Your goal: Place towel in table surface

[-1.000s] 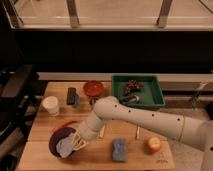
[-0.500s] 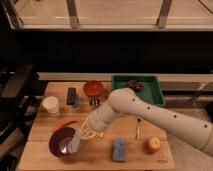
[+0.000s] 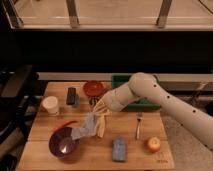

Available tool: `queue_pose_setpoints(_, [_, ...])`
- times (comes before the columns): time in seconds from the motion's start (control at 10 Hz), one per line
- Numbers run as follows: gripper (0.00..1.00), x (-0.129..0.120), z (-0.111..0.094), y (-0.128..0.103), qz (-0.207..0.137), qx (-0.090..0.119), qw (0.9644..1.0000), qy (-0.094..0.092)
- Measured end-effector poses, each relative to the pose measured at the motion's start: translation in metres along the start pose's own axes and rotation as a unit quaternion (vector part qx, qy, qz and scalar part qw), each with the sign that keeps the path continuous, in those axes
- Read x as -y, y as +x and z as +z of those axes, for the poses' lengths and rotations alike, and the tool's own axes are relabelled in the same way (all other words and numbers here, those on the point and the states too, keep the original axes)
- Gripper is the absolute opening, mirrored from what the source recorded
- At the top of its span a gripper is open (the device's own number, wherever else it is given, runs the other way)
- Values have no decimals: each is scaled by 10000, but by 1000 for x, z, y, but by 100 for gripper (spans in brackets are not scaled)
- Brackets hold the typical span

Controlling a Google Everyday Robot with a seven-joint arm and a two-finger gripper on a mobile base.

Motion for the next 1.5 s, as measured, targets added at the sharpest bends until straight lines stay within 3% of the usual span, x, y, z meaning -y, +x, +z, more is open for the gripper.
queue_pose_setpoints(0.4, [0, 48, 17, 35, -124, 54, 9996, 241])
queue_pose_setpoints(0.7, [0, 65, 49, 29, -274, 276, 9990, 242])
queue_pose_setpoints(1.0, [2, 60, 84, 15, -369, 501, 9980, 90])
queue_pose_setpoints(1.5, [51, 19, 129, 37, -43, 272, 9989, -391])
